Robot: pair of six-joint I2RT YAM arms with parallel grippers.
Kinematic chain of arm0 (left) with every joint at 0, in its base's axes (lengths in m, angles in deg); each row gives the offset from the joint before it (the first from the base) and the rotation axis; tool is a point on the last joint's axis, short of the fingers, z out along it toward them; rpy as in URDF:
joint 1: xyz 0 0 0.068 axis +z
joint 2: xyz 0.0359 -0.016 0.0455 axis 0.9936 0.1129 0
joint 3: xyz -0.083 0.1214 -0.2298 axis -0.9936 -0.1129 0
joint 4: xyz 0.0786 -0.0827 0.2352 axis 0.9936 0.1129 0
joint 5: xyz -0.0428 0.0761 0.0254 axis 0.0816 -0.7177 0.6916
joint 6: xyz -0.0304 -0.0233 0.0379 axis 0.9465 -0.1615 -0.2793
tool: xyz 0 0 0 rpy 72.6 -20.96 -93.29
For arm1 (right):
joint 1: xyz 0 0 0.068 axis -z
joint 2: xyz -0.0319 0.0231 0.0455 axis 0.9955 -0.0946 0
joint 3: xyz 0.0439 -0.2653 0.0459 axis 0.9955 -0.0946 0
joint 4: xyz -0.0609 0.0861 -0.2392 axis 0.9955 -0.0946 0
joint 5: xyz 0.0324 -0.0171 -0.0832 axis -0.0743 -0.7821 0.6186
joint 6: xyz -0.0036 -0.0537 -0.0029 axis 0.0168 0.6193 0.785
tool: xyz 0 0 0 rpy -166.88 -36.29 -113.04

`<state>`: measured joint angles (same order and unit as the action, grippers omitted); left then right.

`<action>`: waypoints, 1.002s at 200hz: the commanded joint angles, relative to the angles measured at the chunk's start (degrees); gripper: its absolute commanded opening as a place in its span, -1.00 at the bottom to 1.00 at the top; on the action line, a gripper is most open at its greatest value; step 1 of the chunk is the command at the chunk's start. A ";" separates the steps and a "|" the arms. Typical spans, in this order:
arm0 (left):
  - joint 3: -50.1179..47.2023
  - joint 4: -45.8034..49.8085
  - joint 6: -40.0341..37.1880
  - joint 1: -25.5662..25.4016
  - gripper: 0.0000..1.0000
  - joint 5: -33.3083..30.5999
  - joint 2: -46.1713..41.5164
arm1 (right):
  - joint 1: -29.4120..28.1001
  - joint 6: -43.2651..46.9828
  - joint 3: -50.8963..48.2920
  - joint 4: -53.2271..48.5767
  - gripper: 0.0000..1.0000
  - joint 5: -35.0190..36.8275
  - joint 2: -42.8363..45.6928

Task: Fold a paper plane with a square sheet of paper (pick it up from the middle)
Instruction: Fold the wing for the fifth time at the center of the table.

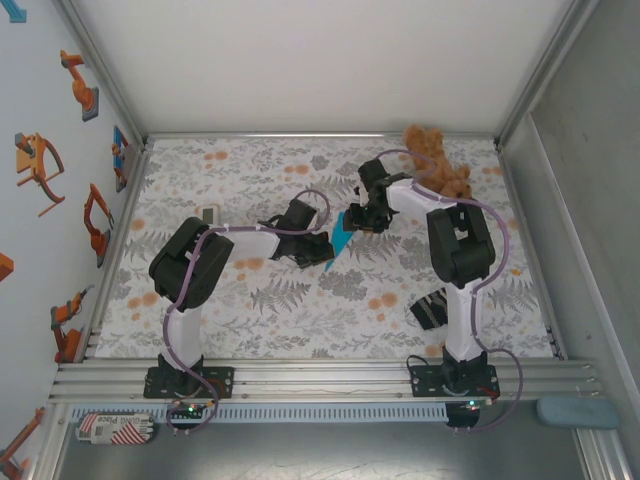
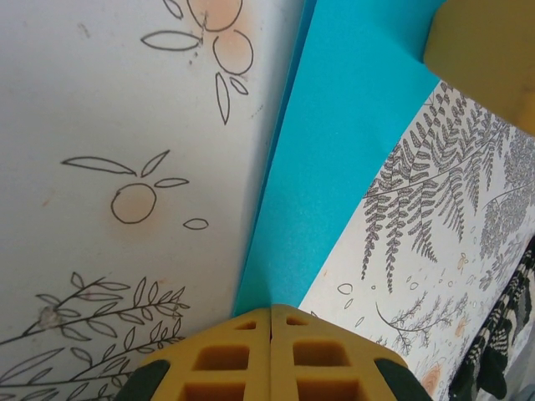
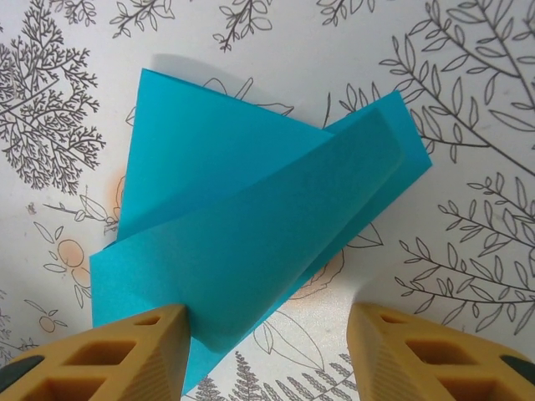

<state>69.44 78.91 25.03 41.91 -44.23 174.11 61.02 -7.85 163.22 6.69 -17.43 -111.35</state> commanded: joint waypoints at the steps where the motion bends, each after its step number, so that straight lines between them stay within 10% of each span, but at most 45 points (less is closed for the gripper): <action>1: 1.18 6.24 -2.13 -0.47 -0.86 0.57 -1.16 | -0.73 0.22 0.25 -1.82 0.05 3.03 -4.14; 200: 12.59 2.18 0.30 1.60 -0.82 2.25 8.16 | -1.41 -2.82 0.16 -4.09 0.03 5.53 -8.08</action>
<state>80.44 78.96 24.72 43.53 -42.20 181.28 59.97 -9.88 165.90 3.76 -14.02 -113.12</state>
